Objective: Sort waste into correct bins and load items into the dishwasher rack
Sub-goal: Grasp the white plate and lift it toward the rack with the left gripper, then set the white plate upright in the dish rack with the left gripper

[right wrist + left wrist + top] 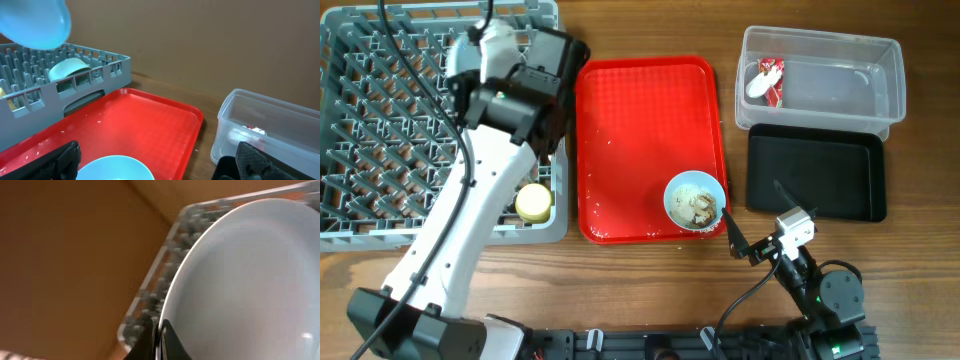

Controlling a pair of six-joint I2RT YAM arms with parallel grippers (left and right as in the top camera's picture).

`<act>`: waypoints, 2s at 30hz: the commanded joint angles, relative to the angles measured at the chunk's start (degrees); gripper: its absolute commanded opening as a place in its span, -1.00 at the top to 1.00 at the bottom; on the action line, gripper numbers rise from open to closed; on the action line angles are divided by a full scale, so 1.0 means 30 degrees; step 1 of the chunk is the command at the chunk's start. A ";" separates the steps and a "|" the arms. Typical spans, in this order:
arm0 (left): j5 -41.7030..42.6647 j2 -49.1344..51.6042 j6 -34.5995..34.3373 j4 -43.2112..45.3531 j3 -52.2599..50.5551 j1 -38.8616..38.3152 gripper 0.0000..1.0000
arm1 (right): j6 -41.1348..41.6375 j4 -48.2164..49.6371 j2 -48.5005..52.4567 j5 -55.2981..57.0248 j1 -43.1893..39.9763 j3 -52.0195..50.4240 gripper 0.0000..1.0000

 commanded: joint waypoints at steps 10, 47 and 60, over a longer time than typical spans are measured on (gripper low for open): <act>-0.0444 0.3366 0.5756 0.3519 0.0189 0.3126 0.92 | -0.0168 0.0044 -0.0204 -0.0313 -0.0124 -0.0022 -1.00; 1.9307 -1.6196 -0.2106 -0.2754 0.0204 0.2710 -1.00 | 0.7759 0.0896 0.0029 -0.2200 -0.0117 -0.0015 -1.00; 2.2870 -0.8437 -0.2098 -0.4167 0.0197 0.2710 -1.00 | 0.7264 -2.1128 1.6721 -0.5311 -0.0117 2.1740 -0.99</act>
